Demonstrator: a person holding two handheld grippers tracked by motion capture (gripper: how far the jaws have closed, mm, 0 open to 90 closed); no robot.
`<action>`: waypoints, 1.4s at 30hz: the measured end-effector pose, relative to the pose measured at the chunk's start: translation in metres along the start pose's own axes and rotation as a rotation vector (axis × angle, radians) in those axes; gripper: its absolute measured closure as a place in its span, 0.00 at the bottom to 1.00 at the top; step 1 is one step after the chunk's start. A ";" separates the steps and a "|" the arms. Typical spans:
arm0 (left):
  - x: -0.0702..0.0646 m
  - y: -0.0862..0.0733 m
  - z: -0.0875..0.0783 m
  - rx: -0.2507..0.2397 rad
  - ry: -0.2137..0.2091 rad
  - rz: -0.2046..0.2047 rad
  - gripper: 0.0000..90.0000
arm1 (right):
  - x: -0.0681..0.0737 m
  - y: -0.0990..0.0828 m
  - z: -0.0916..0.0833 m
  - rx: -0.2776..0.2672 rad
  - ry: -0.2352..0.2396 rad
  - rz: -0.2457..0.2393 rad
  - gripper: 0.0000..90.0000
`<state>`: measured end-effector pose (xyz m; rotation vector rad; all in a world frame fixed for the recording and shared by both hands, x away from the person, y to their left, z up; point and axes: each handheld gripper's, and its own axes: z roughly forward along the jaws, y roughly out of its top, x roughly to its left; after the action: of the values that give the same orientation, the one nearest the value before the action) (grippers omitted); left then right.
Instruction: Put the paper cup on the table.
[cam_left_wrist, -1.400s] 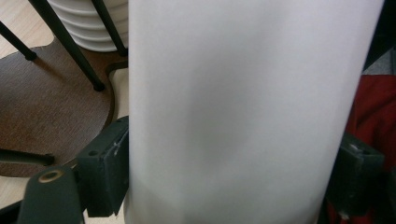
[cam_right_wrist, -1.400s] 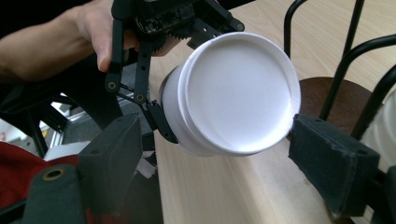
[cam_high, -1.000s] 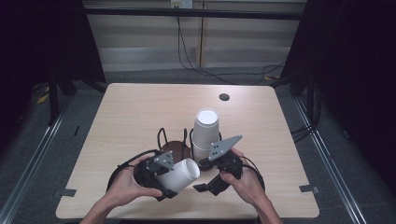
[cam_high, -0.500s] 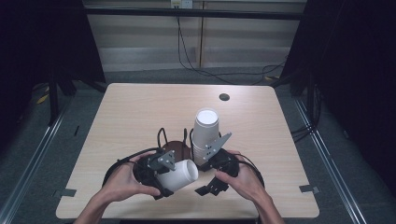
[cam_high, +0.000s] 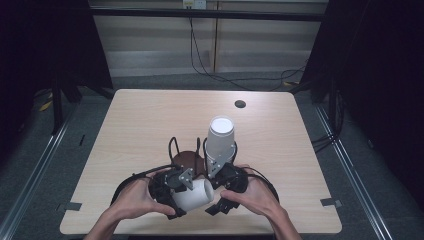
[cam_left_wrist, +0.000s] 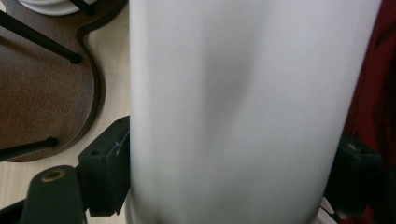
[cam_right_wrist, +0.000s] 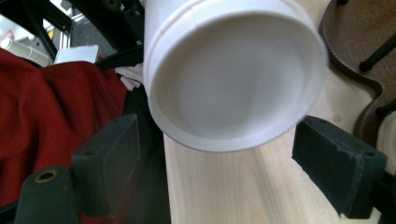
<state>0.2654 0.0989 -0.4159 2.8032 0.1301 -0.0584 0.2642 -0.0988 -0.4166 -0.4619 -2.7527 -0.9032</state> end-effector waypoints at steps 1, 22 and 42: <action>0.000 0.002 0.001 0.011 0.006 0.005 0.20 | -0.001 0.002 0.001 0.005 0.009 -0.008 0.17; -0.006 0.011 0.010 0.031 -0.046 0.032 0.20 | 0.002 0.012 0.011 0.048 0.052 -0.022 0.19; -0.007 0.008 0.007 -0.013 -0.019 0.072 0.16 | 0.004 0.010 0.013 0.041 0.030 -0.014 0.28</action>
<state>0.2593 0.0888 -0.4197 2.7904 0.0250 -0.0670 0.2633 -0.0825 -0.4199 -0.4185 -2.7452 -0.8475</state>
